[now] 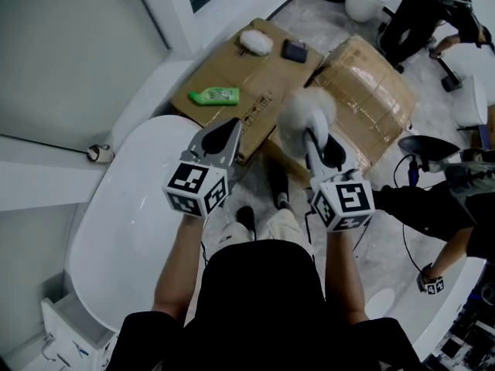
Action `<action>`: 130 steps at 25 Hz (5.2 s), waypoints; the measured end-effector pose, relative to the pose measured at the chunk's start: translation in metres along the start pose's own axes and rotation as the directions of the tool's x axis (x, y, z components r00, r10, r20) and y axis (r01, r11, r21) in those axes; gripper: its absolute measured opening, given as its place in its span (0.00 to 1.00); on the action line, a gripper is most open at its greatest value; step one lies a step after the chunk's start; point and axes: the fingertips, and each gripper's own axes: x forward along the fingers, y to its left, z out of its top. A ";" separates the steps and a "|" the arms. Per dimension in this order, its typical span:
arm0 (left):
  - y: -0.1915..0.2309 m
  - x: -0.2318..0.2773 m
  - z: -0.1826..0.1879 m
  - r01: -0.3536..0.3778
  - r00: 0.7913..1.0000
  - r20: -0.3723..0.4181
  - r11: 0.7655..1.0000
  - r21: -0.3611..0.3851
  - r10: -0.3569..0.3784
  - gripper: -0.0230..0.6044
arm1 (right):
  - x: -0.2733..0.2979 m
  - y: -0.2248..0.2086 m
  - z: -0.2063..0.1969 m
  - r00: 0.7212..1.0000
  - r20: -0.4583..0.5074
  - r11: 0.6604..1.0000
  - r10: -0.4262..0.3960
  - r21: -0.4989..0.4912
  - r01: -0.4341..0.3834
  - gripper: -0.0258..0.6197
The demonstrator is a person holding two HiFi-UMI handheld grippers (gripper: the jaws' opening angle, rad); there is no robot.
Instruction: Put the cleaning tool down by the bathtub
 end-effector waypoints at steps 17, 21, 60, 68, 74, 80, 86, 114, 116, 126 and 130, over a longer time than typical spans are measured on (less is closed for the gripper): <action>0.080 0.038 0.023 -0.254 0.966 0.040 0.965 -0.061 0.257 0.03 | 0.140 -0.013 0.021 0.963 -0.054 0.962 0.265 -0.061 -0.268 0.19; 0.096 0.037 0.024 -0.326 0.943 0.035 0.942 -0.081 0.330 0.03 | 0.168 -0.009 0.016 0.940 -0.093 0.940 0.330 -0.064 -0.336 0.19; 0.153 0.012 -0.044 -0.699 0.705 -0.114 0.658 -0.282 0.700 0.03 | 0.328 0.051 -0.193 0.622 -0.558 0.738 0.549 -0.025 -0.674 0.19; 0.161 0.012 -0.070 -0.715 0.688 -0.159 0.626 -0.310 0.708 0.03 | 0.339 0.061 -0.241 0.575 -0.614 0.733 0.541 0.009 -0.680 0.19; 0.168 0.013 -0.086 -0.726 0.677 -0.185 0.604 -0.328 0.713 0.03 | 0.348 0.062 -0.278 0.540 -0.661 0.733 0.522 0.024 -0.679 0.19; 0.178 0.019 -0.106 -0.729 0.673 -0.205 0.592 -0.342 0.711 0.03 | 0.356 0.063 -0.313 0.507 -0.696 0.727 0.509 0.031 -0.686 0.19; 0.186 0.023 -0.125 -0.740 0.663 -0.228 0.576 -0.348 0.713 0.03 | 0.363 0.065 -0.345 0.472 -0.722 0.715 0.506 0.045 -0.698 0.19; 0.188 0.027 -0.174 -0.759 0.640 -0.295 0.524 -0.386 0.710 0.03 | 0.381 0.083 -0.426 0.385 -0.801 0.657 0.460 0.015 -0.754 0.19; 0.189 0.027 -0.176 -0.758 0.641 -0.297 0.524 -0.388 0.708 0.03 | 0.382 0.084 -0.427 0.385 -0.802 0.653 0.456 0.008 -0.757 0.19; 0.187 0.018 -0.179 -0.769 0.623 -0.300 0.497 -0.401 0.722 0.03 | 0.387 0.087 -0.426 0.391 -0.809 0.634 0.439 -0.029 -0.773 0.19; 0.185 0.013 -0.174 -0.771 0.619 -0.291 0.493 -0.404 0.730 0.03 | 0.389 0.089 -0.417 0.418 -0.797 0.639 0.435 -0.054 -0.768 0.19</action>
